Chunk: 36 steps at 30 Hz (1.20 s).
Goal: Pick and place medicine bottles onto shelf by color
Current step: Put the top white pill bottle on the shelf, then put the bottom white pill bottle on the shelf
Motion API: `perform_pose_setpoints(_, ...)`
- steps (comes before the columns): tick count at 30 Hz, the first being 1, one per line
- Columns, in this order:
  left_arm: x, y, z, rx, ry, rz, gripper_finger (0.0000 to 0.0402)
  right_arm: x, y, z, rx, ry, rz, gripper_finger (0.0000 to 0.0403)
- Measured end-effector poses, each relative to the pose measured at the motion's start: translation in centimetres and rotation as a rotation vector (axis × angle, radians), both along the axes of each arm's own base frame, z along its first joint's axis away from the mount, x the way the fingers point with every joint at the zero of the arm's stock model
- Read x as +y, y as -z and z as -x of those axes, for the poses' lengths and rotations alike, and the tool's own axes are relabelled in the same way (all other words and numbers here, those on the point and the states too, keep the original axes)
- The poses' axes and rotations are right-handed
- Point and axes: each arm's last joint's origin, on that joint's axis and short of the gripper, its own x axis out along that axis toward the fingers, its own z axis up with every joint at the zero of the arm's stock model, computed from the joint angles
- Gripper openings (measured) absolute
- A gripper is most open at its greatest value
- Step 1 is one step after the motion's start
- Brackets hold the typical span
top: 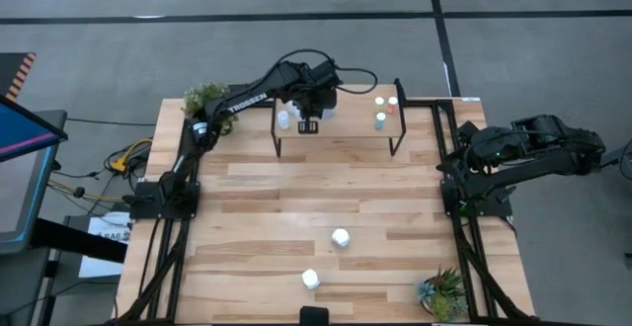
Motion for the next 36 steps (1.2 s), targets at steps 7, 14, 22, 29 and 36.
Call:
perform_pose_setpoints(7,0.3,0.6,-0.6,-0.013,-0.001,-0.009,0.0036,0.0,0.0,0.0,0.003,0.005,-0.004,0.0255)
perform_pose_setpoints(14,0.5,0.3,-1.2,-0.078,0.001,-0.039,0.0036,0.0,0.0,0.0,0.003,0.006,-0.004,0.0255)
perform_pose_setpoints(22,0.6,0.0,-1.6,-0.119,0.015,-0.068,0.0036,0.0,0.0,0.0,0.002,0.007,-0.006,0.0255)
perform_pose_setpoints(29,-0.2,-0.3,-0.3,-0.007,-0.074,-0.092,0.0036,0.0,0.0,0.0,0.002,0.007,-0.006,0.0255)
perform_pose_setpoints(36,-5.2,-4.5,1.8,-0.115,-0.040,0.115,0.0036,0.0,0.0,0.0,0.002,0.006,-0.004,0.0255)
